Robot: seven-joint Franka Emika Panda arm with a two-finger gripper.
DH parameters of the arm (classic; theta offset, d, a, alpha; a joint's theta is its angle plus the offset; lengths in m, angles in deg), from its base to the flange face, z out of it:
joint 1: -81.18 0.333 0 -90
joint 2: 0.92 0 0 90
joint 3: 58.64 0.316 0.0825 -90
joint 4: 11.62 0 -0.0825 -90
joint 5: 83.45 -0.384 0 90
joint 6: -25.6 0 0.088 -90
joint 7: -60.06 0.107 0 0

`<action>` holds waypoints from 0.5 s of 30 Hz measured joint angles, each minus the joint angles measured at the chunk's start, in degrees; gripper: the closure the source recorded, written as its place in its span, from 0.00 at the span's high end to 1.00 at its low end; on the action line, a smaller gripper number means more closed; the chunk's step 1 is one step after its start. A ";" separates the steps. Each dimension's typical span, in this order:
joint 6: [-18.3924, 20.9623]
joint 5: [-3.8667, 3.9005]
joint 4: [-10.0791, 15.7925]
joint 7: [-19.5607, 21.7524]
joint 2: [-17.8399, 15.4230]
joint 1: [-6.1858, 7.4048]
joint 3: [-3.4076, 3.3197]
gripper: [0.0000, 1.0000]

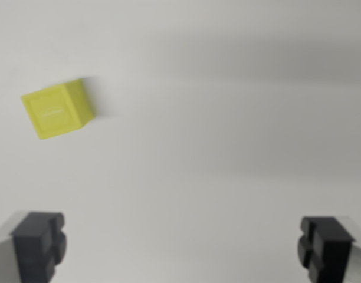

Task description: Pick yellow cube

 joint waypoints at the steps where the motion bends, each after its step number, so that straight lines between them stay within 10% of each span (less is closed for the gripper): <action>1: 0.00 0.00 0.00 0.00 0.00 0.00 0.00 1.00; 15: -1.95 0.00 1.23 -0.18 0.65 0.89 0.02 1.00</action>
